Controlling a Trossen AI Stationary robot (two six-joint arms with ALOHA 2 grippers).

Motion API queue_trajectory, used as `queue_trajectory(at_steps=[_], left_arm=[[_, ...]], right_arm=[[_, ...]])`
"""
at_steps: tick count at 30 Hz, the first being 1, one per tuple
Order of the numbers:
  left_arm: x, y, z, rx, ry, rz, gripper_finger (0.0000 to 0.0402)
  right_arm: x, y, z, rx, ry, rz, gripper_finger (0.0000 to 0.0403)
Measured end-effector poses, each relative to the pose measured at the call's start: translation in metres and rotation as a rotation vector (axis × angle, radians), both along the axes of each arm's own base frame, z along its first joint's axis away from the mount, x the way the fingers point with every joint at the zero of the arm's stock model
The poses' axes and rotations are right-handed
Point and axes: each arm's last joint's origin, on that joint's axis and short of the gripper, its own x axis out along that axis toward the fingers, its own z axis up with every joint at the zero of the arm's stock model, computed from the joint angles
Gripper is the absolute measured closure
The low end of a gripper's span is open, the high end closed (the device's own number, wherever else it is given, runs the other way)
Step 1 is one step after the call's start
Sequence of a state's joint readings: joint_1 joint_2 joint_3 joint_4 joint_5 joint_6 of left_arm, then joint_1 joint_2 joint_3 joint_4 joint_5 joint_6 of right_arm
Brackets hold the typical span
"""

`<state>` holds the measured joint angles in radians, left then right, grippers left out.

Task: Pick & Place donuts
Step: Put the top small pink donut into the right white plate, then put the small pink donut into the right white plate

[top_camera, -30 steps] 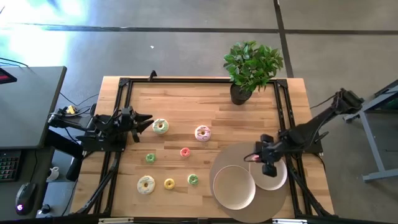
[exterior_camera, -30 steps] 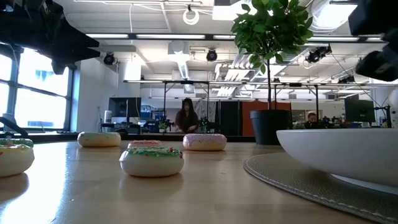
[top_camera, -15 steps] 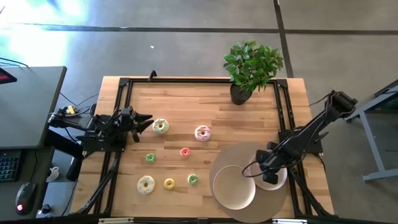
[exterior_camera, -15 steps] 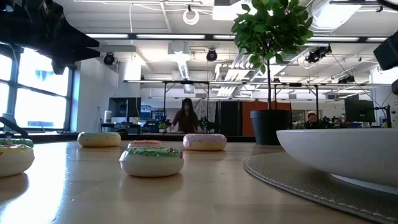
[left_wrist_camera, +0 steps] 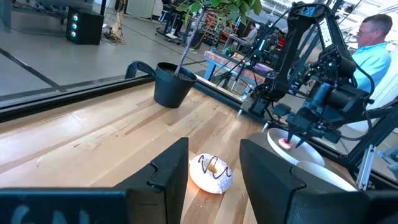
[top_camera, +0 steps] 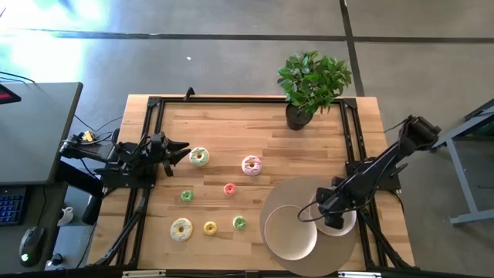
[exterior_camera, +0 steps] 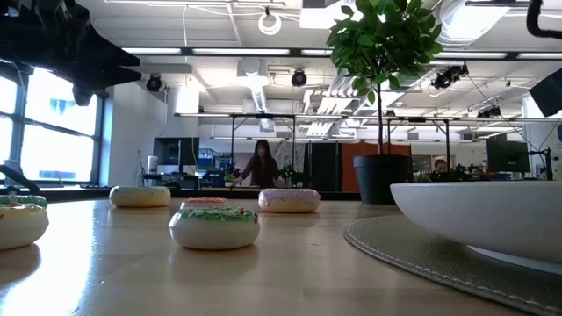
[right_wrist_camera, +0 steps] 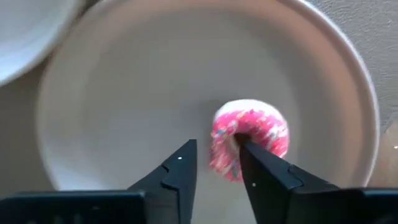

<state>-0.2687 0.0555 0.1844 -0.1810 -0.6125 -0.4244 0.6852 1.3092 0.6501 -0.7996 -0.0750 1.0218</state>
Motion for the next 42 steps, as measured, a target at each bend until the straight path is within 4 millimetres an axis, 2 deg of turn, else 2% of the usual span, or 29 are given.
queue_trajectory(at_steps=[4,7,12,15,17,23,26,31,35,42], left_arm=[[0.000,0.000,0.000,0.000,0.000,0.000,0.0259],[0.000,0.000,0.000,-0.001,-0.001,0.001,0.0259],[0.000,0.000,0.000,-0.002,-0.001,0.001,0.0259],[0.000,0.000,0.000,-0.002,0.000,-0.002,0.0259],[0.000,-0.001,0.000,-0.004,-0.004,-0.036,0.0259],[0.003,-0.006,0.016,0.149,-0.067,-0.209,0.0260],[0.007,-0.008,0.028,0.232,-0.031,-0.244,0.0260],[0.025,-0.015,0.037,0.270,0.195,-0.337,0.0260],[0.042,-0.021,0.037,0.260,0.480,-0.392,0.0260],[0.064,-0.031,0.029,-0.091,0.909,-0.368,0.0260]], right_arm=[[0.005,0.000,0.013,0.045,-0.005,-0.016,0.0258],[0.014,-0.002,0.027,-0.010,-0.081,-0.024,0.0249],[0.037,-0.006,0.051,-0.252,-0.372,0.088,0.0245],[0.052,-0.008,0.060,-0.448,-0.577,0.131,0.0246],[0.062,-0.011,0.065,-0.516,-0.664,0.146,0.0246],[0.085,-0.023,0.075,-0.480,-0.792,0.131,0.0245],[0.093,-0.031,0.078,-0.468,-0.823,0.113,0.0248],[0.098,-0.043,0.080,-0.481,-0.829,0.071,0.0255],[0.101,-0.050,0.080,-0.498,-0.822,0.042,0.0258],[0.102,-0.055,0.079,-0.479,-0.814,0.033,0.0258]])
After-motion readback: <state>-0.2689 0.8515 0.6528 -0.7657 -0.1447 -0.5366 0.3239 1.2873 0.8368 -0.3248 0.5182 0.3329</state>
